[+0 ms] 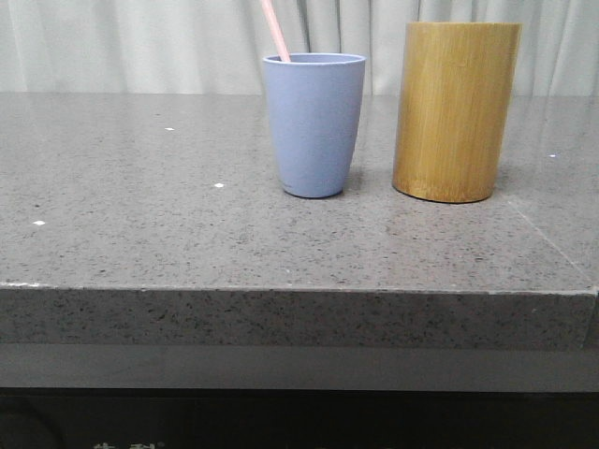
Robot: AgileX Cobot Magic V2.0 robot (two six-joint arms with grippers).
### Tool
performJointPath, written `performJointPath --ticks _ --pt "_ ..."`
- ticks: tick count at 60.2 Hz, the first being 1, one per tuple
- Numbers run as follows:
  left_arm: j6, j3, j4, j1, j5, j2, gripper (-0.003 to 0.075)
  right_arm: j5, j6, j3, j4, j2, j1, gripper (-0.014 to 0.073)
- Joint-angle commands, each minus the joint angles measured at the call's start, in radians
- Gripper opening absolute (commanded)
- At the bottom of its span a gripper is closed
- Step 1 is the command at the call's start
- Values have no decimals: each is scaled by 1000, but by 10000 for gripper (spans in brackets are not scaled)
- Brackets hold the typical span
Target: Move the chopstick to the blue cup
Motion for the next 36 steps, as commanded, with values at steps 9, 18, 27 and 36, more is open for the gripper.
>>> performJointPath --ticks 9,18,27,36 --pt "-9 8 -8 4 -86 -21 -19 -73 -8 -26 6 11 -4 -101" --pt "-9 8 -8 4 -86 -21 -19 -74 -8 -26 4 11 -4 -101" --pt "-9 8 -8 4 -86 -21 -19 -113 -8 27 -57 11 -4 -101" --pt "-9 8 -8 4 -86 -21 -19 -182 -7 156 -67 -62 -16 -101"
